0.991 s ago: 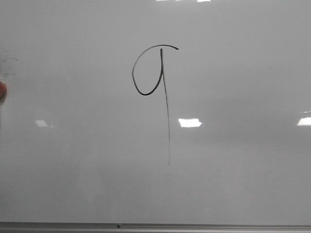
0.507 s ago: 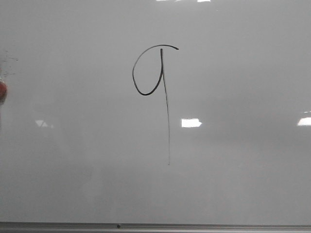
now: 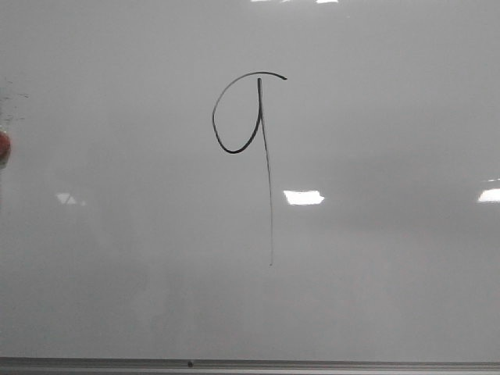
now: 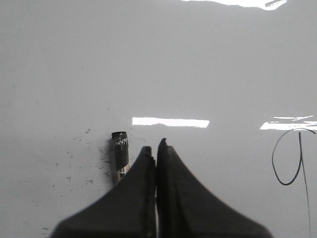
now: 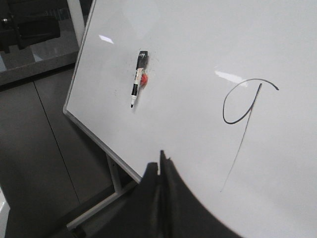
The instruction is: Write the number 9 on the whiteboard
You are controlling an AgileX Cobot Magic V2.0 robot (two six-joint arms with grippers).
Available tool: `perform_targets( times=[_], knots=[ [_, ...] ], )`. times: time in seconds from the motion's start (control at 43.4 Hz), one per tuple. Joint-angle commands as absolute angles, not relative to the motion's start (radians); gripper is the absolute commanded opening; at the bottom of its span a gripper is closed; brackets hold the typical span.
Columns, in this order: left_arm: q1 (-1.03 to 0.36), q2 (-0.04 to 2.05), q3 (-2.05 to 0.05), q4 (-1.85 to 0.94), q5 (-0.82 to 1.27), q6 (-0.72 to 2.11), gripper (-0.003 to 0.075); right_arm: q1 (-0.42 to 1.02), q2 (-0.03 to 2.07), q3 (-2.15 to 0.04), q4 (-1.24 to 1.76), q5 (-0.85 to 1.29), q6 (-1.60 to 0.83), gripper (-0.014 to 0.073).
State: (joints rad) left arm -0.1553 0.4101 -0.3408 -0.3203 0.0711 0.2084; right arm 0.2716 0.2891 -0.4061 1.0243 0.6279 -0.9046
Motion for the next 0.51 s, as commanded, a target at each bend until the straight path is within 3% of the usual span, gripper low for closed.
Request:
perform_targets(
  times=[0.0, 0.484],
  knots=[
    [-0.162, 0.415, -0.367, -0.326, 0.0, 0.201, -0.0019, 0.264, 0.298, -0.431, 1.07, 0.583, -0.908, -0.0069],
    [-0.162, 0.413, -0.352, -0.272, -0.009, 0.201, -0.0019, 0.264, 0.298, -0.431, 1.07, 0.583, -0.908, -0.0069]
  ],
)
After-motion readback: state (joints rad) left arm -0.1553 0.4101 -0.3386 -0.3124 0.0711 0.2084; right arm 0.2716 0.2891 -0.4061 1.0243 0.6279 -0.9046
